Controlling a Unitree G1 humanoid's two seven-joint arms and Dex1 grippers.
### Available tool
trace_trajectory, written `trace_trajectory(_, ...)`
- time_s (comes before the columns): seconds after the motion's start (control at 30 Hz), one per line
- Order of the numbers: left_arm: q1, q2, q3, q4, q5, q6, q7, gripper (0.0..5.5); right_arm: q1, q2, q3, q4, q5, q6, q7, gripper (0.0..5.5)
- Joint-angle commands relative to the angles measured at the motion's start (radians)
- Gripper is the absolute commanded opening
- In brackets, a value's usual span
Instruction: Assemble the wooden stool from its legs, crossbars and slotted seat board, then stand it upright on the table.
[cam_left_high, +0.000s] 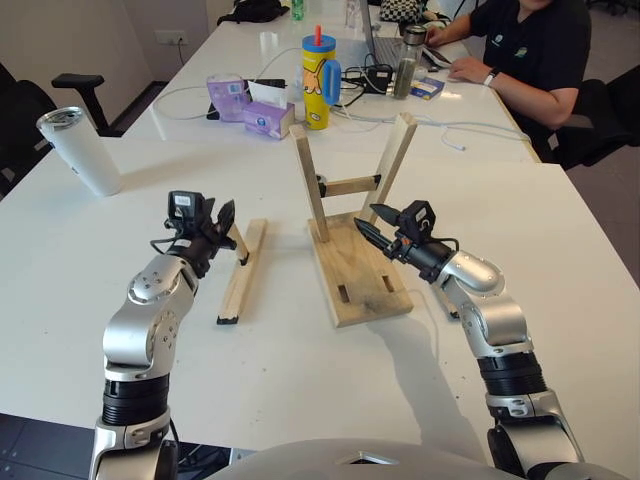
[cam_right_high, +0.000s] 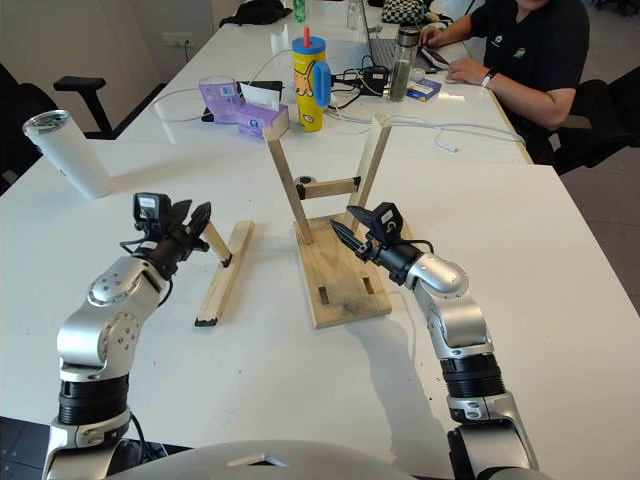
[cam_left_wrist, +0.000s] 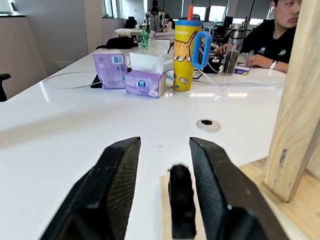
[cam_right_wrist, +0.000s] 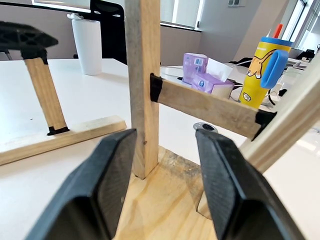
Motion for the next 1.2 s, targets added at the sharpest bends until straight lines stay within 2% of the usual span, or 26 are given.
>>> trace_trajectory(0.03,-0.121,0.004,0.023,-0.011,-0.032,0.042,-0.007,1.82,-0.014,0.004,-0.007,0.007,-0.003,-0.006,-0.009,2.17)
trace_trajectory(0.27,-0.375,0.017,0.076,0.112,-0.079,0.045,-0.026,1.82,-0.021,0.011,-0.019,0.019,0.000,-0.015,-0.021,2.17)
trace_trajectory(0.4,-0.324,-0.008,0.017,0.248,-0.031,0.007,-0.058,1.82,-0.022,0.011,-0.023,0.024,0.000,-0.020,-0.024,2.17)
trace_trajectory(0.57,-0.148,-0.070,-0.114,0.450,0.100,-0.123,-0.062,1.82,-0.027,0.017,-0.024,0.030,0.001,-0.027,-0.032,2.17)
trace_trajectory(0.7,-0.158,-0.085,-0.106,0.418,0.116,-0.182,-0.059,1.82,-0.021,0.019,-0.020,0.022,0.002,-0.024,-0.035,2.17)
trace_trajectory(0.83,-0.216,-0.066,-0.061,0.291,0.119,-0.210,-0.037,1.82,-0.015,0.020,-0.018,0.016,0.002,-0.022,-0.038,2.17)
trace_trajectory(1.0,-0.317,-0.062,0.161,0.059,-0.024,-0.236,0.051,1.82,-0.006,0.019,-0.018,0.006,0.004,-0.016,-0.040,2.17)
trace_trajectory(1.07,-0.286,-0.017,0.213,0.046,-0.040,-0.210,0.042,1.82,-0.002,0.021,-0.018,0.003,0.004,-0.014,-0.043,2.17)
trace_trajectory(1.13,-0.176,0.033,0.192,0.073,-0.009,-0.134,0.013,1.82,-0.008,0.024,-0.017,0.008,0.006,-0.012,-0.044,2.17)
trace_trajectory(1.2,-0.016,0.092,0.099,0.080,0.040,-0.041,-0.038,1.82,-0.003,0.023,-0.022,0.001,0.006,-0.010,-0.049,2.17)
